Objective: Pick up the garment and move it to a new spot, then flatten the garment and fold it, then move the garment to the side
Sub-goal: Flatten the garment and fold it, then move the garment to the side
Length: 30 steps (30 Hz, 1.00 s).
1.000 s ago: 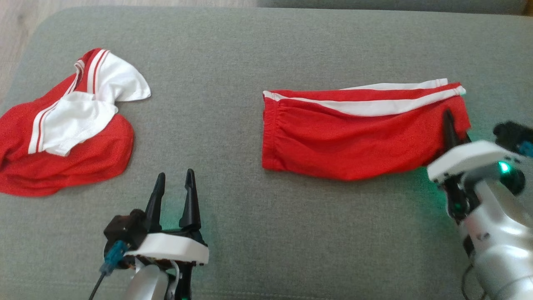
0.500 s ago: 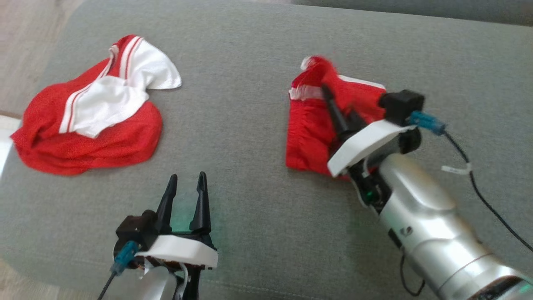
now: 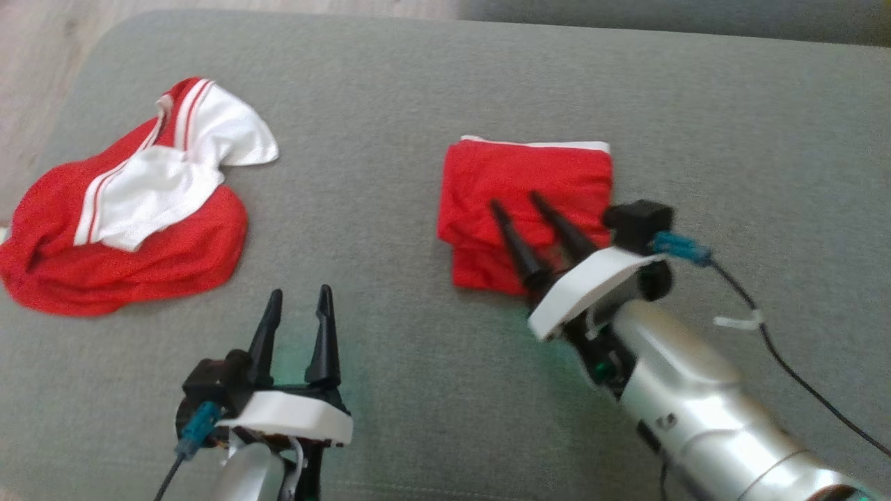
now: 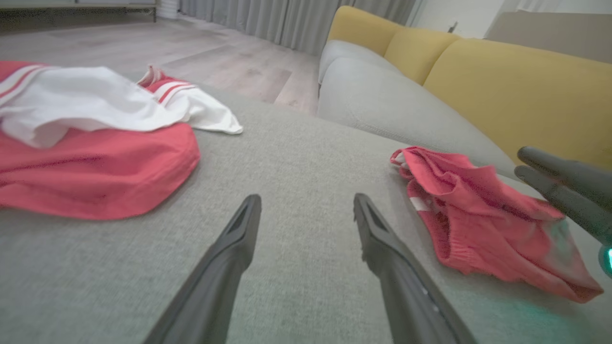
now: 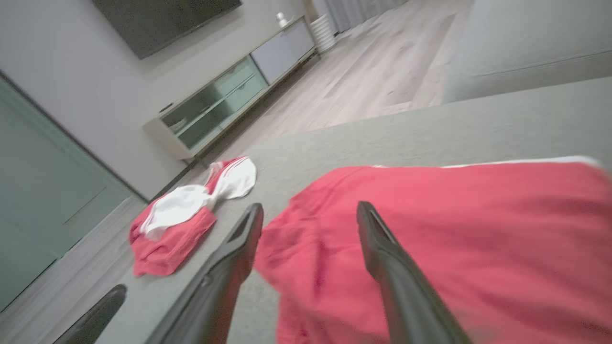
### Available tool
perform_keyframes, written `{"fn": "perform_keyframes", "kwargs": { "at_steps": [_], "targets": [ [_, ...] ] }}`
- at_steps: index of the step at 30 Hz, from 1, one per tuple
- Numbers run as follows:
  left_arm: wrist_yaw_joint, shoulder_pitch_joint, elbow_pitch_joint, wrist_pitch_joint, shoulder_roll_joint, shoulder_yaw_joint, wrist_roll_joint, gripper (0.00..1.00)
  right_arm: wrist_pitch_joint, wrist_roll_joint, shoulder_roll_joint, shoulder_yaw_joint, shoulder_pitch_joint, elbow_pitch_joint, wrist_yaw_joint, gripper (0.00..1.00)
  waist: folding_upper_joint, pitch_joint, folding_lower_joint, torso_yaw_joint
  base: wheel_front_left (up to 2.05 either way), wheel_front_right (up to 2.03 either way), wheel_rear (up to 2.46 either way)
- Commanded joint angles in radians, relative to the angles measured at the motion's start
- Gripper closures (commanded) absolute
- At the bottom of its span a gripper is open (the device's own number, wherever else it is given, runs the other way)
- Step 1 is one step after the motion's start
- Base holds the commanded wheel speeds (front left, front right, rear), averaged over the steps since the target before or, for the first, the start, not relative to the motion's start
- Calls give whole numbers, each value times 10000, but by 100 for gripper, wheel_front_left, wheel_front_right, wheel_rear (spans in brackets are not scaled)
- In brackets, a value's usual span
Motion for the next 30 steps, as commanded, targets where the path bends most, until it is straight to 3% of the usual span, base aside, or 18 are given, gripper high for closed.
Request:
{"fn": "perform_keyframes", "kwargs": {
  "at_steps": [1,7,15,19,30],
  "targets": [
    [29,-192,-274,-53,100,508,226,0,-183,-362,75,-745,39,-81,35,0,-1,-180,0,-389,0,0,0],
    [114,-61,-352,-53,100,833,869,0,-193,-2564,-81,-3999,1158,-584,35,0,-1,-535,0,-970,0,0,0],
    [231,415,-363,-53,100,1185,1783,0,-195,-4869,143,-6280,2681,-1253,35,0,-1,-1010,0,-1337,0,0,0],
    [298,883,-442,-53,100,1311,1950,0,-196,-5328,202,-6785,3408,-1405,35,0,-1,-1236,0,-1433,0,0,0],
    [329,915,-598,-53,100,1047,1770,0,-196,-4792,212,-6110,3499,-1370,35,0,-1,-865,0,-1214,0,0,0]
  ]
}}
